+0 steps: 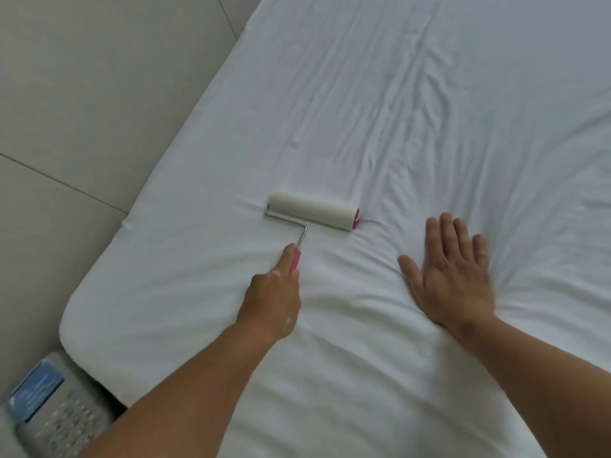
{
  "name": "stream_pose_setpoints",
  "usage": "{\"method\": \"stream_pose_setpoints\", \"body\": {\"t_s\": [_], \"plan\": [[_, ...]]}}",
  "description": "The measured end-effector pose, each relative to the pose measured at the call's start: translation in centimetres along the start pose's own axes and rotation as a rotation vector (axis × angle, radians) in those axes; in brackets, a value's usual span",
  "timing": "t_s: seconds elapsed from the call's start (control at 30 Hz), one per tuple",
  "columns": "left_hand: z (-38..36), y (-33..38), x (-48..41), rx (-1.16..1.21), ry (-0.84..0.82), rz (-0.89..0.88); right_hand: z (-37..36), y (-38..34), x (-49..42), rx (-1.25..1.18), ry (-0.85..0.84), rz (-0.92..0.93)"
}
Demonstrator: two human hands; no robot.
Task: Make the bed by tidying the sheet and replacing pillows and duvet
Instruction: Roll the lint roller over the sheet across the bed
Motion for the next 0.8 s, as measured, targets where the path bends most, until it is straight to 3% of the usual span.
{"method": "stream_pose_setpoints", "body": {"t_s": [0.07,0.17,0.4,0.47,0.57,0.63,0.77,0.8], "plan": [[-1.0,-0.1,5.7,-0.094,-0.001,-0.142,0.0,0.1,1.8,0.006,-0.025,0.031],[-2.7,-0.6,10.2,-0.171,0.001,-0.165,-0.1,0.3,3.1,0.014,-0.033,0.044],[3.4,1.7,-1.4,-0.016,0.114,-0.018,-0.9,0.3,2.6,0.001,0.002,0.041],[3.5,1.8,-1.3,-0.019,0.109,0.01,-1.0,0.4,2.6,0.0,0.014,0.045],[-0.8,1.2,5.0,-0.059,0.146,-0.045,-0.7,0.2,2.9,-0.009,0.014,0.058],[-3.1,-0.1,12.2,0.094,0.168,-0.026,-0.4,0.5,3.6,-0.003,0.015,0.061],[-10.0,-1.0,25.4,0.038,-0.012,-0.114,0.0,1.4,6.8,0.015,-0.021,0.067],[-10.9,-1.4,27.3,0.124,-0.08,-0.085,0.1,1.5,7.6,0.016,-0.023,0.064]]}}
Point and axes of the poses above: each hand's wrist, its own x-axis away from the middle knuckle, its own z-axis out of the back of the hand, y = z × x, the point moved 7 cm from there along -x, towards the middle knuckle, and after that the axes turned 7 degrees about -x, right-handed, at the moved point
